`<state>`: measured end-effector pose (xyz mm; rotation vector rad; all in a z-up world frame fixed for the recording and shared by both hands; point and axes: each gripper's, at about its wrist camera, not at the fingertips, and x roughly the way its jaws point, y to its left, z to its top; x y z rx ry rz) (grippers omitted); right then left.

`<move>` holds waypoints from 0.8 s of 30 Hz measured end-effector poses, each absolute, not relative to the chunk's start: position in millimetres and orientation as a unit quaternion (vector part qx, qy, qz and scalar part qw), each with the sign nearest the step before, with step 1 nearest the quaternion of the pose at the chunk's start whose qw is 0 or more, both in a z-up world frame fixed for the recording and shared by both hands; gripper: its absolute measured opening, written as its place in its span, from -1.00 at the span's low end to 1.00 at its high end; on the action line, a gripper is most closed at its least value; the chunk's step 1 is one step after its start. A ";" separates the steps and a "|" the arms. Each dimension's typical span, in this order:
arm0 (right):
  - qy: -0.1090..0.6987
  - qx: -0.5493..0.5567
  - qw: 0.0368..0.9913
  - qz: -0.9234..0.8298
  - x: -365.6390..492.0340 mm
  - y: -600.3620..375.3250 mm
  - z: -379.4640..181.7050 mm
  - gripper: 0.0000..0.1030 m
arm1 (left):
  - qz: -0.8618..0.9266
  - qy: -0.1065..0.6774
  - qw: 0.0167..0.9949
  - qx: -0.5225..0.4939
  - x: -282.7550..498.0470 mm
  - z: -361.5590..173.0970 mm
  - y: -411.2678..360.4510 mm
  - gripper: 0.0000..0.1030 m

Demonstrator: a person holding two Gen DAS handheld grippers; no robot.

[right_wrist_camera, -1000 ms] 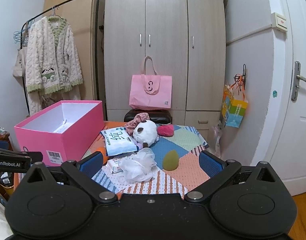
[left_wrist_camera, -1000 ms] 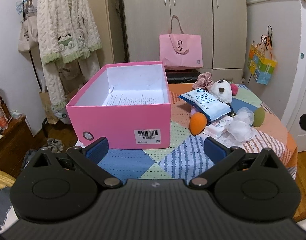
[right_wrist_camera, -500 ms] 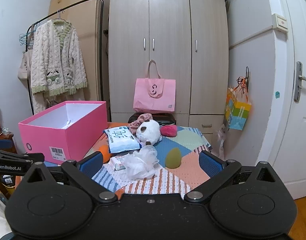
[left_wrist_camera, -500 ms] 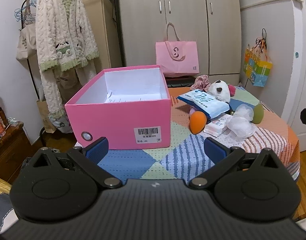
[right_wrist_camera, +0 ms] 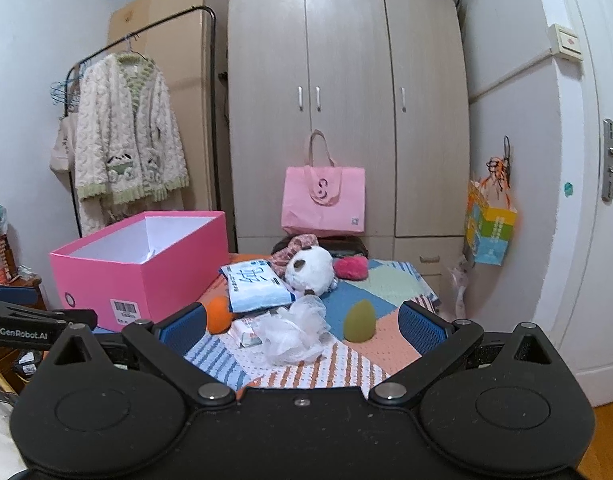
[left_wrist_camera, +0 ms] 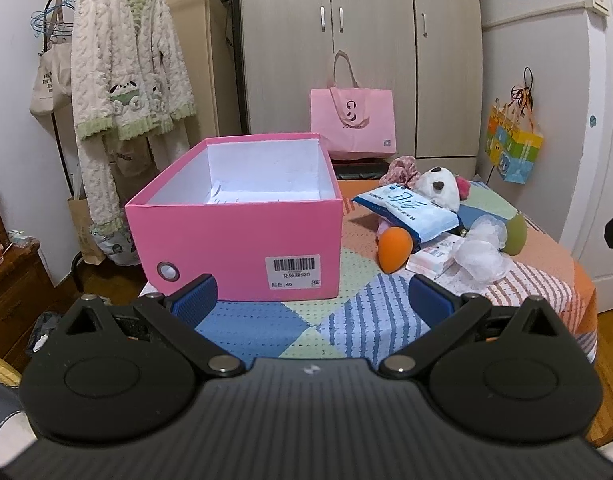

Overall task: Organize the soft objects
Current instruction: 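Grasp the white plastic bag with the left tool while the right tool grasps the green sponge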

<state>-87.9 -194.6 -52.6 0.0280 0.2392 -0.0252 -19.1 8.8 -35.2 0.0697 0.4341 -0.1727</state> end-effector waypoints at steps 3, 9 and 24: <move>0.104 0.012 0.995 -0.001 -86.7 -200.8 -49.5 1.00 | -0.090 0.209 0.973 0.036 -16.0 -30.9 4.7 1.00; 0.088 0.016 0.995 0.031 -76.2 -225.3 -45.8 1.00 | -0.135 0.217 0.967 0.018 -1.6 -22.9 -12.7 1.00; 0.170 0.065 0.982 0.053 -3.6 -290.7 -87.7 0.68 | -0.280 0.205 0.937 0.045 57.2 -67.8 -103.3 0.90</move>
